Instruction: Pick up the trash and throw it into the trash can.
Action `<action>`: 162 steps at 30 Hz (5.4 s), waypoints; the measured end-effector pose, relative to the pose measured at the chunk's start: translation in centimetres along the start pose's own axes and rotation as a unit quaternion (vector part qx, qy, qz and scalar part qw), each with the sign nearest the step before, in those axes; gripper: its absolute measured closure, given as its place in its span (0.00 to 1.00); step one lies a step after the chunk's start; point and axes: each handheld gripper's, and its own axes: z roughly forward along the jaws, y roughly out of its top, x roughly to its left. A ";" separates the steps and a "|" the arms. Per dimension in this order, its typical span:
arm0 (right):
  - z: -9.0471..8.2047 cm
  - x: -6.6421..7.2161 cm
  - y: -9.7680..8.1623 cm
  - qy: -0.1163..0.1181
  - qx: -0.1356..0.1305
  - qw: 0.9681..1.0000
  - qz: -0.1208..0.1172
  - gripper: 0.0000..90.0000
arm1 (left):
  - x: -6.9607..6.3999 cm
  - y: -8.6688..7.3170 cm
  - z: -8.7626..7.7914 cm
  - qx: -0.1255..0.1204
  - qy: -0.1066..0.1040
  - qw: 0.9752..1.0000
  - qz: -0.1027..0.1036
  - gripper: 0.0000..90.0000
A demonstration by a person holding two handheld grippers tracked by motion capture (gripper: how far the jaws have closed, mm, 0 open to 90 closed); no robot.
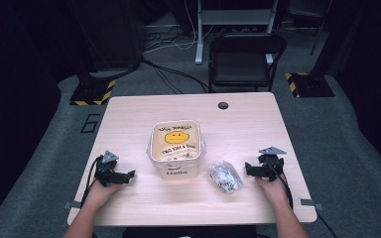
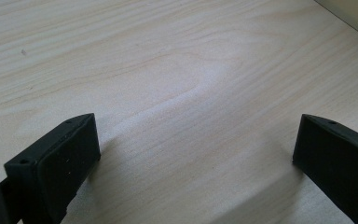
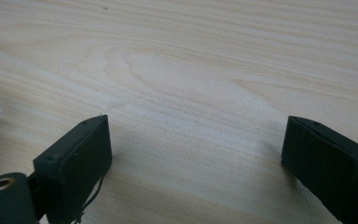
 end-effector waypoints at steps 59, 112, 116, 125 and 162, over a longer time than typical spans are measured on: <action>-3.1 0.4 1.2 0.043 0.020 0.999 0.002 0.34 | 0.0 0.0 0.0 0.003 -0.001 1.000 0.000 0.00; -7.3 6.3 2.9 0.106 -0.039 0.992 -0.060 0.32 | 0.0 0.0 0.0 -0.001 0.000 1.000 -0.002 0.00; -7.4 6.6 3.0 0.111 -0.040 0.991 -0.063 0.31 | 0.0 0.0 0.0 0.001 0.000 1.000 0.000 0.00; -7.4 7.5 3.0 0.119 -0.039 0.990 -0.071 0.29 | 0.0 0.0 0.0 0.002 0.000 1.000 0.001 0.00; -5.5 10.4 1.9 0.139 -0.011 0.983 -0.116 0.16 | 0.0 0.0 0.0 0.003 -0.001 1.000 0.001 0.00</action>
